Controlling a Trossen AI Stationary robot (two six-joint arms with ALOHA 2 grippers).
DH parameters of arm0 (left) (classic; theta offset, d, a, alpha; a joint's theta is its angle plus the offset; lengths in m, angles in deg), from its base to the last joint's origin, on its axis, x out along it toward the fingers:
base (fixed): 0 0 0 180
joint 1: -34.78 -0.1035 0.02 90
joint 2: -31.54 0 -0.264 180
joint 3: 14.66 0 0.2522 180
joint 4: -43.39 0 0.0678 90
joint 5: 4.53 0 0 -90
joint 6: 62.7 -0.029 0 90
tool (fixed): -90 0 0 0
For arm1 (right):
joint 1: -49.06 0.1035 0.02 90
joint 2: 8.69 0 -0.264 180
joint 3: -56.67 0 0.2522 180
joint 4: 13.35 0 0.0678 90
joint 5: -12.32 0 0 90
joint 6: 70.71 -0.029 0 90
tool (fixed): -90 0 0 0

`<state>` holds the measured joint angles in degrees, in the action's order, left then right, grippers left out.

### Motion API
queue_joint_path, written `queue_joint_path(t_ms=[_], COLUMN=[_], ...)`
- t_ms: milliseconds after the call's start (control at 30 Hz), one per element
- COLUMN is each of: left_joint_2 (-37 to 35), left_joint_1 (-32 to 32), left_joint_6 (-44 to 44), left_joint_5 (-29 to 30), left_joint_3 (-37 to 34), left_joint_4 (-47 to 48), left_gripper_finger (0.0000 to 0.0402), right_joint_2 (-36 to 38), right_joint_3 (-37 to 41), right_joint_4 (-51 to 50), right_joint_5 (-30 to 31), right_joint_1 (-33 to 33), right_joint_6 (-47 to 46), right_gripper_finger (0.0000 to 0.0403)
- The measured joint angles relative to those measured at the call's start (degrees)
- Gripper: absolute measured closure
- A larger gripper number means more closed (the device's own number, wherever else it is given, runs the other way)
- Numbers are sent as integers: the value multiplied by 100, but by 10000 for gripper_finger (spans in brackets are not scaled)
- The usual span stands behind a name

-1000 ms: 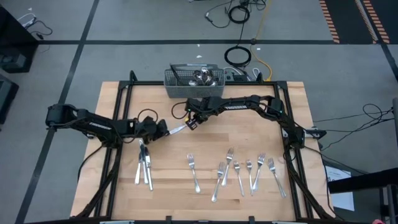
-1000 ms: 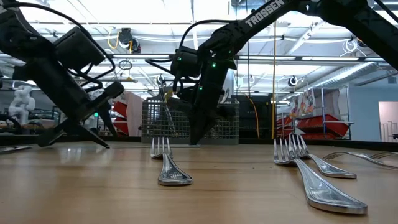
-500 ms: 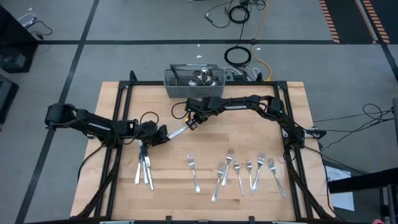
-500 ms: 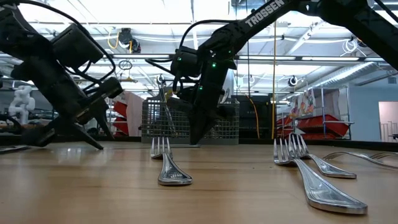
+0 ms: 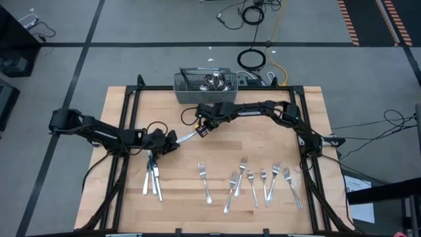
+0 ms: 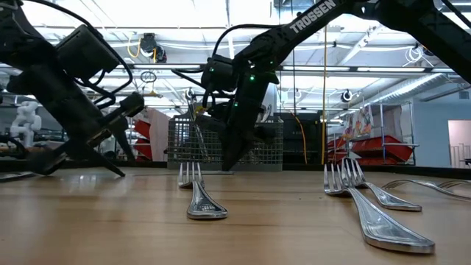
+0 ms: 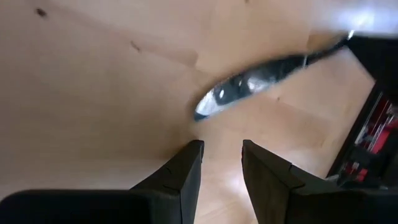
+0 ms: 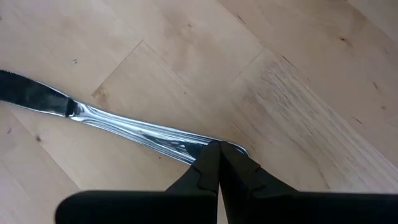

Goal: Sort silverware
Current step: Put the silver knife into the gray utensil holder

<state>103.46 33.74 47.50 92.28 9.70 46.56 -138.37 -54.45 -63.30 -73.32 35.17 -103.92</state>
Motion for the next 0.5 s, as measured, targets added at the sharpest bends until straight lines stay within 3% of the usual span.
queue_joint_path(t_ms=[133, 500], left_joint_2=[2, 0], left_joint_1=[-7, 303], left_joint_6=[418, 1248], left_joint_5=[499, 669], left_joint_3=[17, 50], left_joint_4=[197, 503], left_gripper_finger=[274, 274], right_joint_2=[0, 0], right_joint_3=[0, -2], right_joint_4=[-6, -23], right_joint_5=[-2, 0], right_joint_1=[0, 0], right_joint_6=[10, 88], right_gripper_finger=[403, 403])
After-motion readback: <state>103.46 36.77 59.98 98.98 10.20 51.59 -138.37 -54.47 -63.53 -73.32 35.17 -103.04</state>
